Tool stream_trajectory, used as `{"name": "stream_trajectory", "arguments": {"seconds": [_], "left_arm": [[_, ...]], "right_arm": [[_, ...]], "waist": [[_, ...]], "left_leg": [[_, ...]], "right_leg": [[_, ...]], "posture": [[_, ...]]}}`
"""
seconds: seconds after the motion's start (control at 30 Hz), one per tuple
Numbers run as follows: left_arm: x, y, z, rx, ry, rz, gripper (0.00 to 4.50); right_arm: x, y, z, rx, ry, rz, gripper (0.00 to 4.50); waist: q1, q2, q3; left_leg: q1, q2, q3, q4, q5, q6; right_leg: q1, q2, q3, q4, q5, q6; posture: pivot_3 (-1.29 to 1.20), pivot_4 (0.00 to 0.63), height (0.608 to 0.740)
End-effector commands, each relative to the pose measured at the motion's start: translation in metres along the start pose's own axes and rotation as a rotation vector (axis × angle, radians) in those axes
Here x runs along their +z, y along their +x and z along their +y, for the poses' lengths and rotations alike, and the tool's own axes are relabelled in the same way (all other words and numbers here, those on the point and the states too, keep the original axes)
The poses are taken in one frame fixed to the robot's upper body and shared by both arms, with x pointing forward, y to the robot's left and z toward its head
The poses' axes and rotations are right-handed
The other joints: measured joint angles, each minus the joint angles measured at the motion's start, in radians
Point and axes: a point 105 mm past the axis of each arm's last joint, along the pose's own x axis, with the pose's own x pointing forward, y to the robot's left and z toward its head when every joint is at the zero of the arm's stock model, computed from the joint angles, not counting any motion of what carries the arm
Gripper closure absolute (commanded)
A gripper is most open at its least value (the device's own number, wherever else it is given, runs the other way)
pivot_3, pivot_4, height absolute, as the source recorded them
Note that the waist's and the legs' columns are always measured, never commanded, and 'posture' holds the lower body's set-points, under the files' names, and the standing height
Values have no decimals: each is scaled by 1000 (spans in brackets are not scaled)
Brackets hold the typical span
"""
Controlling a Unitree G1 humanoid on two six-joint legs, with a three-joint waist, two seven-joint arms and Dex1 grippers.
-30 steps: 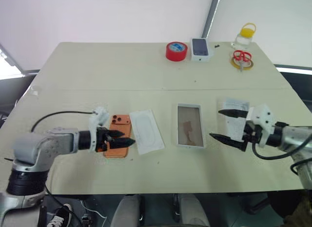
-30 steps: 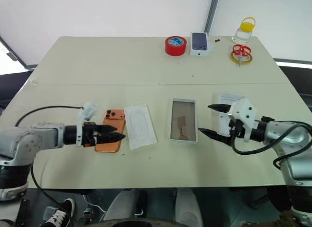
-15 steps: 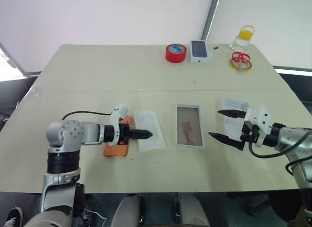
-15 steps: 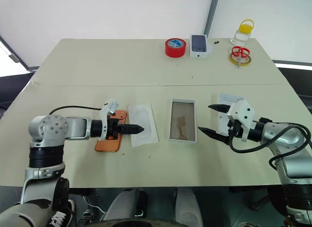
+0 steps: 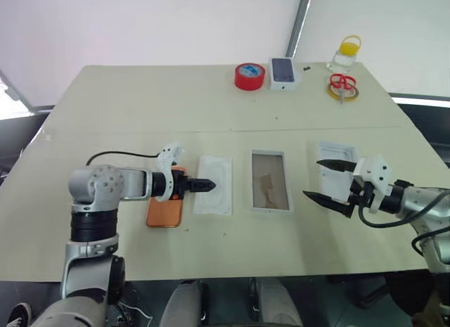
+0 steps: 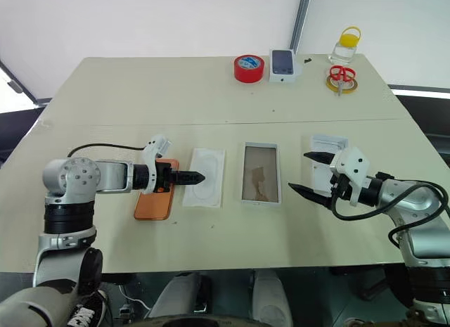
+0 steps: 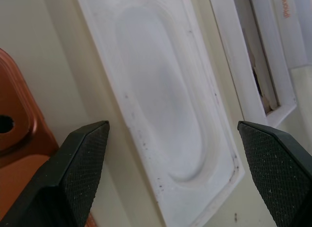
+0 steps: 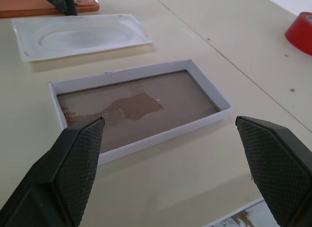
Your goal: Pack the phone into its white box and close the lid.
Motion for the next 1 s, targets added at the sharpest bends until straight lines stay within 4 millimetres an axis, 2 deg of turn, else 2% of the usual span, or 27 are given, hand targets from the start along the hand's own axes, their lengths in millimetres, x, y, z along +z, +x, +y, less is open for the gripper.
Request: {"name": "stream_trajectory", "arguments": {"seconds": [0.03,0.1,0.23,0.43,0.53,0.7,0.73,0.77,0.93,1.0], "left_arm": [[-10,6,32,181,-46,54,60],[-15,18,20,120,-62,76,60],[-27,33,12,71,-130,85,60],[-37,41,3,18,-182,78,60],[-38,43,-1,-16,-217,69,863],[-42,47,0,-14,-262,64,3393],[-43,48,0,-9,-261,68,3763],[-45,48,2,9,-258,73,4400],[-49,47,7,49,-221,72,4489],[-43,45,6,52,-208,28,4489]], "right_arm": [[8,3,-3,-15,-32,-31,0],[9,3,-3,-12,-31,-33,0],[10,1,-3,-4,-43,-21,0],[15,-2,-6,-11,-41,-25,0],[14,-1,-5,-9,-35,-24,0],[15,1,-3,-7,-34,-29,0],[15,2,-3,-6,-33,-30,0],[15,2,-2,-5,-34,-30,0],[13,2,1,10,-23,-20,0],[8,3,17,80,16,-10,0]], "waist": [[-2,1,0],[-1,1,-1],[20,5,-3],[25,5,-4],[25,5,-4],[26,4,-3],[26,4,-3],[26,4,-3],[25,4,-3],[25,4,-3]], "left_leg": [[0,0,0,0,0,0],[0,0,0,0,0,0],[1,-2,0,1,0,0],[3,-4,0,1,0,0],[3,-5,0,1,0,0],[1,-5,-1,1,0,0],[1,-5,-1,1,0,0],[1,-5,-1,1,0,0],[0,-5,-1,1,0,0],[0,-5,-1,1,0,0]], "right_leg": [[0,0,0,0,0,0],[0,0,0,0,0,0],[2,-2,0,0,0,0],[6,-5,0,-2,-1,1],[6,-5,-1,-2,-1,2],[6,-5,-1,-3,-2,3],[6,-6,-1,-3,-2,3],[5,-6,-1,-3,-2,3],[6,-6,-2,-4,-2,3],[6,-6,-2,-4,-2,3]], "posture": [[0,150,740],[0,150,740],[0,150,740],[0,150,740],[0,150,740],[0,150,740],[0,150,740],[0,150,740],[0,150,740],[0,150,740]]}}
